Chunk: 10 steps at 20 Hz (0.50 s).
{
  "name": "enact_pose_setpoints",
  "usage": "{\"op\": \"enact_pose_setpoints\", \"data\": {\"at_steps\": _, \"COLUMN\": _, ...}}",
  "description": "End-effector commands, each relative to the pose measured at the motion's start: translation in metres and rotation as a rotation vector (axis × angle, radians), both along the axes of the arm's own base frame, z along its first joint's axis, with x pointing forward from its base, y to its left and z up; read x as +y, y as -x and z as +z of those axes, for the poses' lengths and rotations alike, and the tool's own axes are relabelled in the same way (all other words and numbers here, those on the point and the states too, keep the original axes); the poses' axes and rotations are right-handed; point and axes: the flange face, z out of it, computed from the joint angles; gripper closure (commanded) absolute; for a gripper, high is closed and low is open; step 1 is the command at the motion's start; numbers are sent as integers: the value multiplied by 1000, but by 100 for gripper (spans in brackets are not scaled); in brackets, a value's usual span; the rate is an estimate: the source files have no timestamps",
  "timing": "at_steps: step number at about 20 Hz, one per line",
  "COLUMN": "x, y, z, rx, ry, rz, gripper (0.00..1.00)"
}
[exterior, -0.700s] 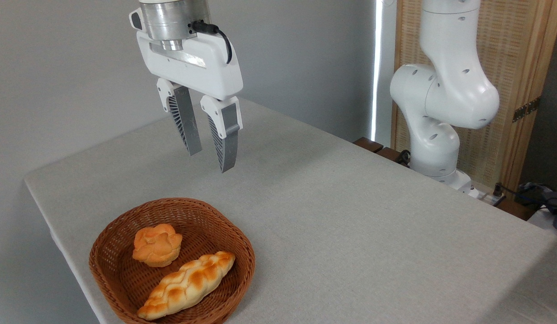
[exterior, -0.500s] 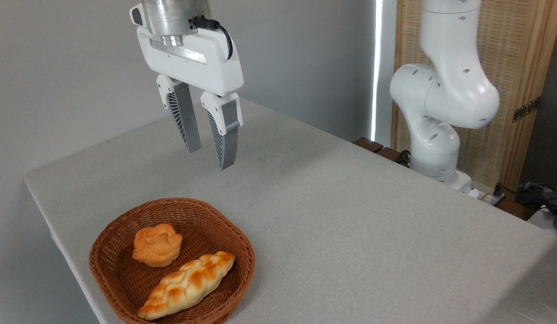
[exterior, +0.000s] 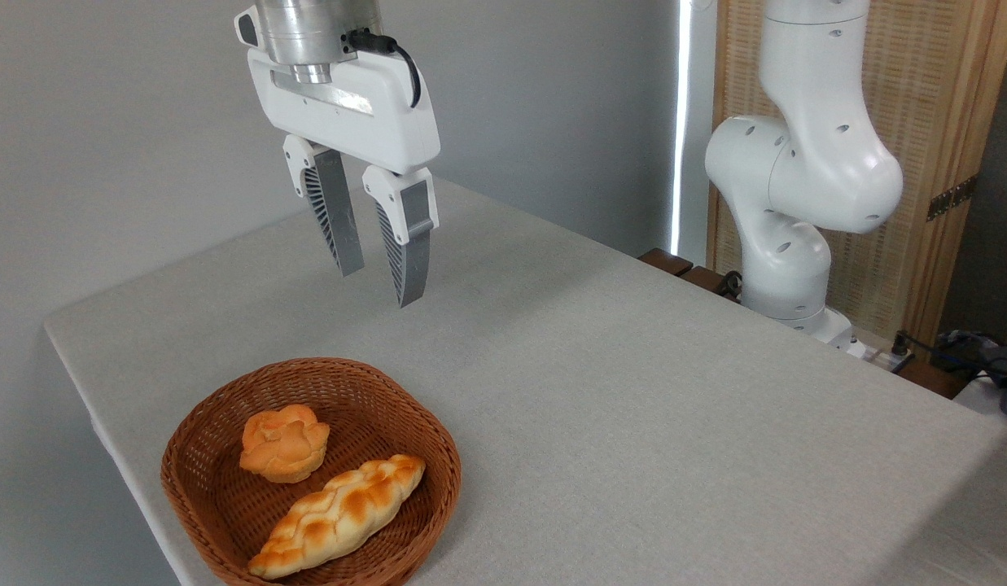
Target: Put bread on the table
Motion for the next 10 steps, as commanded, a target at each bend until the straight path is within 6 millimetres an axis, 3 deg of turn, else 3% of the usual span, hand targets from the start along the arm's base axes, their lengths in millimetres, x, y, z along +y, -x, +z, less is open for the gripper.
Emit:
{"op": "enact_pose_setpoints", "data": {"at_steps": 1, "x": 1, "y": 1, "z": 7, "rx": -28, "ry": 42, "rz": 12, "gripper": 0}}
{"op": "enact_pose_setpoints", "data": {"at_steps": 4, "x": 2, "y": -1, "z": 6, "rx": -60, "ry": 45, "rz": 14, "gripper": 0}}
{"op": "enact_pose_setpoints", "data": {"at_steps": 10, "x": 3, "y": 4, "z": -16, "rx": -241, "ry": 58, "rz": 26, "gripper": 0}}
